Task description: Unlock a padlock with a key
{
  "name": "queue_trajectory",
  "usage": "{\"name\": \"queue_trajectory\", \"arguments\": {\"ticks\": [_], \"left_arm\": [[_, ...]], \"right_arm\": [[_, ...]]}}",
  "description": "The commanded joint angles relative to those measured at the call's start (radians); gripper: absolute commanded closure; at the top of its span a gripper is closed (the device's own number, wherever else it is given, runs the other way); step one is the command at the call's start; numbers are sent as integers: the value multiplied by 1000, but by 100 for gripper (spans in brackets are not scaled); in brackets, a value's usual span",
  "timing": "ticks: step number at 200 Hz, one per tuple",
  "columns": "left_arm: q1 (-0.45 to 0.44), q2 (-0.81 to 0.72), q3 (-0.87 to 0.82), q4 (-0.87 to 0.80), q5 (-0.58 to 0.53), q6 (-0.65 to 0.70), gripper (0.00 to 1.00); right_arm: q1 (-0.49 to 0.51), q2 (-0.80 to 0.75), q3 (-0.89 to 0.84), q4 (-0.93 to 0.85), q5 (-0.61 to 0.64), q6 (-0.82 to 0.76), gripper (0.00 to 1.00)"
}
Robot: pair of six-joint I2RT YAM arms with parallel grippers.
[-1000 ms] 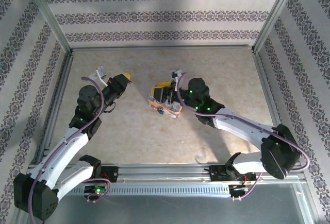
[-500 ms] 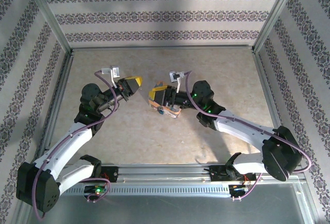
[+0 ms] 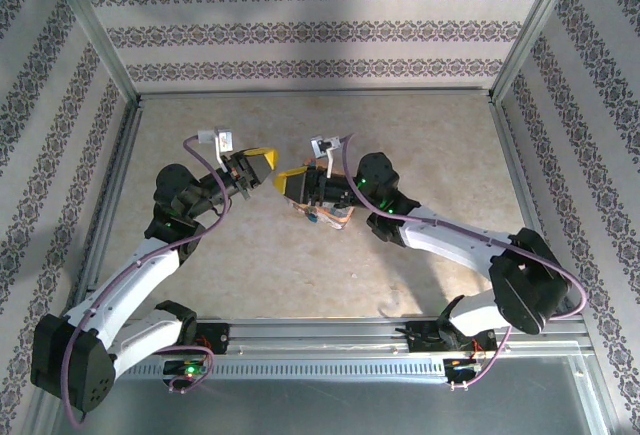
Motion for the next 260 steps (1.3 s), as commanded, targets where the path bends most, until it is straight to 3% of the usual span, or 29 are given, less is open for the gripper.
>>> {"name": "queue_trajectory", "arguments": {"ticks": [1, 35, 121, 154, 172, 206, 260], "left_arm": [[-14, -2, 6, 67, 24, 22, 100], [-15, -1, 3, 70, 31, 21, 100], [-17, 3, -7, 84, 35, 19, 100], [-17, 4, -14, 92, 45, 17, 100], [-16, 2, -17, 92, 46, 18, 100], [-17, 4, -24, 102, 45, 11, 100], [-16, 8, -25, 110, 38, 8, 100]], "right_arm": [[11, 17, 48, 60, -15, 8, 57], [8, 33, 62, 62, -10, 10, 63], [6, 32, 64, 63, -3, 14, 88], [3, 22, 58, 63, 0, 13, 90], [-1, 17, 49, 64, 8, 20, 82], [-7, 8, 43, 65, 10, 22, 81], [-7, 11, 38, 63, 6, 22, 92]]}}
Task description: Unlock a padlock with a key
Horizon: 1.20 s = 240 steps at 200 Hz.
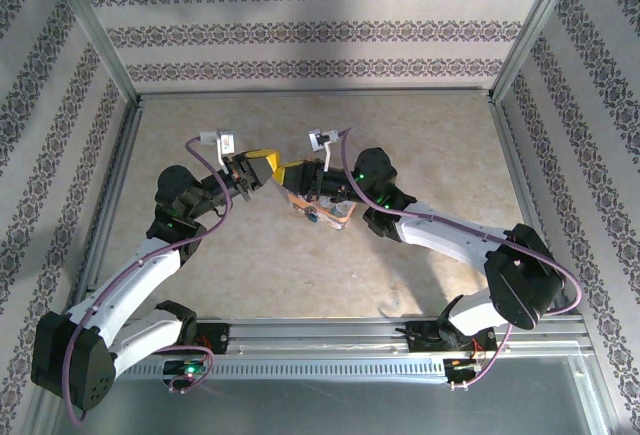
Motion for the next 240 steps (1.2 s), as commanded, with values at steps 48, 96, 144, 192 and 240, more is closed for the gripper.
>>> {"name": "queue_trajectory", "arguments": {"ticks": [48, 96, 144, 192, 240], "left_arm": [[-15, -24, -20, 78, -22, 7, 89], [-4, -133, -27, -85, -168, 84, 42], [-4, -238, -57, -405, -278, 233, 37], [-4, -184, -148, -521, -189, 274, 34], [-20, 31, -147, -517, -96, 318, 31]], "right_arm": [[-19, -48, -32, -9, 24, -19, 100], [-40, -126, -83, -286, 42, -171, 100], [-102, -168, -88, -639, 86, -362, 100], [-218, -82, -57, -789, 93, -432, 100], [-261, 77, 22, -807, 87, -444, 100]]}}
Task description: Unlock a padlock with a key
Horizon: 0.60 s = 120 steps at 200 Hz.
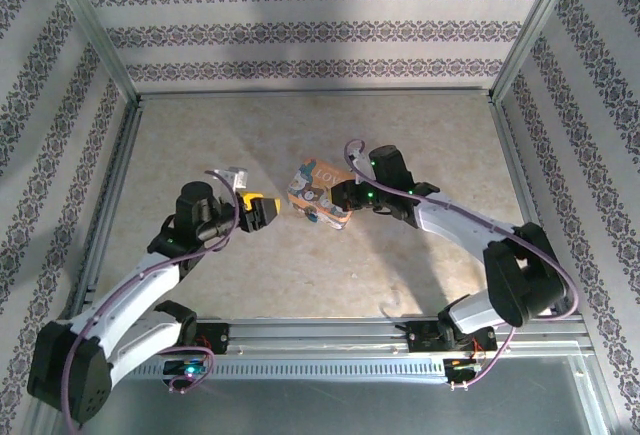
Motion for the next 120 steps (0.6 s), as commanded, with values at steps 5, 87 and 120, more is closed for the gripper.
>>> {"name": "queue_trajectory", "arguments": {"ticks": [5, 87, 120], "left_arm": [[-18, 96, 9, -10, 70, 57, 30], [-84, 388, 48, 119, 103, 107, 28], [-127, 483, 91, 132, 93, 141, 29]], "right_arm": [[-10, 69, 67, -30, 4, -33, 100], [-22, 165, 48, -40, 42, -15, 100], [-22, 170, 20, -49, 49, -17, 100]]}}
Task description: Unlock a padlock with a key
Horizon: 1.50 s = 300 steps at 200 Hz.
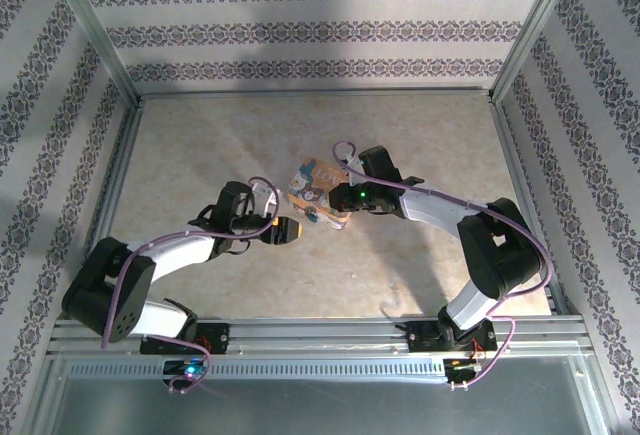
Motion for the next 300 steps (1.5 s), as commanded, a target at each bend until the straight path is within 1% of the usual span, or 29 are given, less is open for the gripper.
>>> {"name": "queue_trajectory", "arguments": {"ticks": [1, 35, 82, 103, 136, 186, 220, 300], "left_arm": [[-33, 50, 50, 62, 10, 58, 29], [-47, 131, 66, 137, 0, 65, 30], [-73, 241, 86, 260, -24, 106, 31], [-78, 274, 102, 288, -31, 127, 31], [-83, 308, 120, 291, -59, 161, 32], [-93, 365, 170, 263, -65, 201, 34], [-101, 397, 191, 266, -59, 202, 34], [-138, 412, 204, 302, -59, 158, 44]], "right_arm": [[-12, 15, -28, -24, 23, -6, 100], [-12, 11, -43, -36, 35, -12, 100], [-12, 18, -45, -37, 33, -11, 100], [-12, 19, -46, -39, 34, -14, 100], [-12, 15, -46, -44, 39, -16, 100], [-11, 17, -39, -42, 39, -14, 100], [-11, 14, -40, -43, 34, -15, 100], [-6, 5, -46, -38, 39, -12, 100]]}}
